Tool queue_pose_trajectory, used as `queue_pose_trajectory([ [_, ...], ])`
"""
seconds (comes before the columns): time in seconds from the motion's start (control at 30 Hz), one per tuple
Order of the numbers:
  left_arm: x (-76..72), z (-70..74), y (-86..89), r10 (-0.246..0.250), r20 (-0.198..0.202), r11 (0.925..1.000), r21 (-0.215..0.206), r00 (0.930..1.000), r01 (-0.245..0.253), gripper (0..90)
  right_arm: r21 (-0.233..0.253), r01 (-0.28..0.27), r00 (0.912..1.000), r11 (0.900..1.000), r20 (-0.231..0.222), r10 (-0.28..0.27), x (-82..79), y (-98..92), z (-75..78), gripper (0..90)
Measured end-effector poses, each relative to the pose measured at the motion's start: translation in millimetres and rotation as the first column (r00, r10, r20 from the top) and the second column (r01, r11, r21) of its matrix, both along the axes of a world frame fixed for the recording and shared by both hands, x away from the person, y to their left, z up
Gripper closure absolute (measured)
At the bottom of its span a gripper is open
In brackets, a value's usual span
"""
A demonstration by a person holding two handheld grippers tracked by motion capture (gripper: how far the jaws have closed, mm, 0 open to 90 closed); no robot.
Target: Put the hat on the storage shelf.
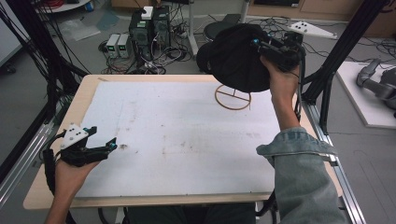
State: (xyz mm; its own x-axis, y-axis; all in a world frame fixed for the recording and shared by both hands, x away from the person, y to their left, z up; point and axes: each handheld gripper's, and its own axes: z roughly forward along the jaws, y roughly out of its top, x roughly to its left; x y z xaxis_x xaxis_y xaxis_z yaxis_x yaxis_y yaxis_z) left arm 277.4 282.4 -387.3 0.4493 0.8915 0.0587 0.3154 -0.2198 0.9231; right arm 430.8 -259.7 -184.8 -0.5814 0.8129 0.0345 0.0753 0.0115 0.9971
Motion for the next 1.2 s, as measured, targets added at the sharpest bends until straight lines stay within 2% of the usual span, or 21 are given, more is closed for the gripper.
queue_pose_trajectory([
  [0.17, 0.1, 0.3, 1.2, 0.001, 0.001, 1.0000, -0.001, 1.0000, -0.001, 18.4, 0.006, 0.003, 1.0000, 1.000, 0.001, -0.003, 11.8, 0.7, -5.5, 70.0],
  [0.37, -0.2, -0.1, 2.6, 0.001, -0.003, 1.0000, -0.002, 1.0000, -0.001, 18.4, 0.030, 0.006, 0.9999, 1.000, 0.010, -0.006, 17.1, -0.2, -7.3, 69.9],
  [0.7, 0.8, -1.6, 0.8, -0.008, -0.011, 1.0000, 0.001, 0.9999, 0.008, 18.4, 0.032, 0.036, 0.9984, 0.999, 0.042, -0.037, 19.8, -4.0, 4.8, 69.8],
  [1.2, 0.6, -1.7, 1.1, -0.009, -0.008, 0.9999, -0.006, 0.9999, 0.008, 18.4, 0.010, 0.114, 0.9932, 0.993, -0.028, -0.113, 49.6, -7.0, -12.7, 69.7],
])
